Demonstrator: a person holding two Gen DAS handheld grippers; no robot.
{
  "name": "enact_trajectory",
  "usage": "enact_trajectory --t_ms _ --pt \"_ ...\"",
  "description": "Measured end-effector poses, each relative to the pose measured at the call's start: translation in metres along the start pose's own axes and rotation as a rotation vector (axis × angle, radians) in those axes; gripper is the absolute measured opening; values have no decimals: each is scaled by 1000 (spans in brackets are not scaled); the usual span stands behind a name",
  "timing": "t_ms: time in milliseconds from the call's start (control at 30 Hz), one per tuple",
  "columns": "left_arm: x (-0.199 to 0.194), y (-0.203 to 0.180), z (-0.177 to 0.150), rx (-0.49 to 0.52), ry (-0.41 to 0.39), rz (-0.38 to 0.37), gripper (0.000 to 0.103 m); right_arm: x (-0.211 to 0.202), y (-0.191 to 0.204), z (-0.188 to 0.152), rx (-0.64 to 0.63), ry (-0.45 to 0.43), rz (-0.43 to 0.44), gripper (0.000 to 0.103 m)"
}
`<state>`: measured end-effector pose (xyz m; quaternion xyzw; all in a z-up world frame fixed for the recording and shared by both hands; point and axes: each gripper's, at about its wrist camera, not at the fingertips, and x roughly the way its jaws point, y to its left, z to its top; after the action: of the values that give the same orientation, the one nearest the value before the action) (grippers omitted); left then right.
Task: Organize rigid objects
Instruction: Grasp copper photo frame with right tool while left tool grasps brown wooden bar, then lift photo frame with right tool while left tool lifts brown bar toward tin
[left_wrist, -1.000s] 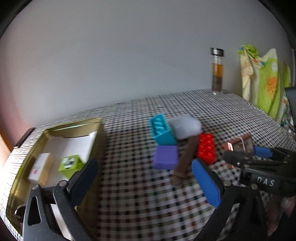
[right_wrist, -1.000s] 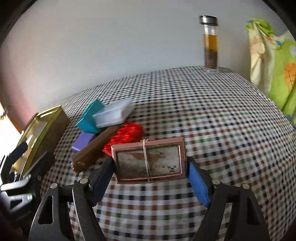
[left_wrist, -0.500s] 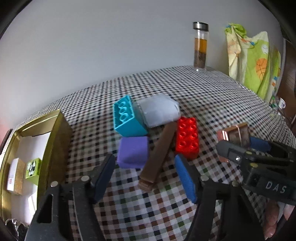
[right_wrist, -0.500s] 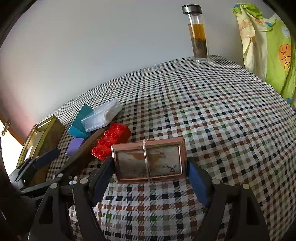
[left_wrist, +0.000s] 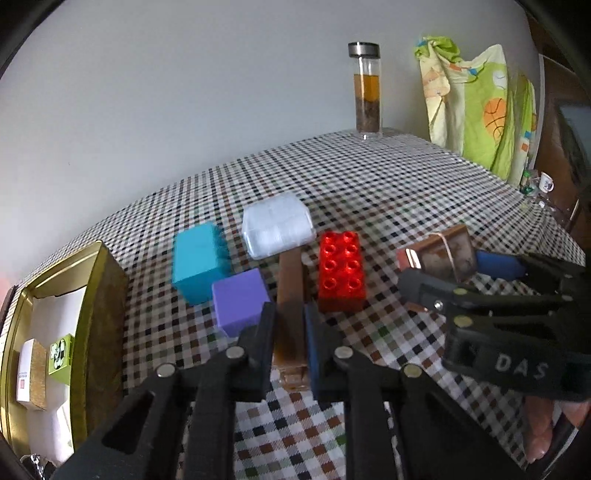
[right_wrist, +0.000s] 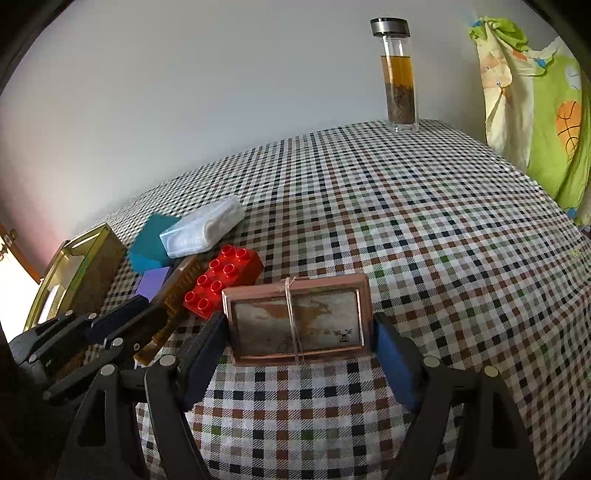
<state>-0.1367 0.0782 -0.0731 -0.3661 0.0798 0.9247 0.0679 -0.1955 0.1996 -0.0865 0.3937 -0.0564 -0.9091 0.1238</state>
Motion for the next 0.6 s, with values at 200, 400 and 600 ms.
enact_trajectory --t_ms 200,400,600 --pt "-15 9 -5 -35 -55 0 14 -4 0 0 -7 -21 -4 79" --pt "-27 19 -8 -73 -114 15 14 -11 2 -1 -15 -47 0 79" --pt "-33 25 -9 -107 -155 40 14 -18 7 -2 -37 -78 -3 79"
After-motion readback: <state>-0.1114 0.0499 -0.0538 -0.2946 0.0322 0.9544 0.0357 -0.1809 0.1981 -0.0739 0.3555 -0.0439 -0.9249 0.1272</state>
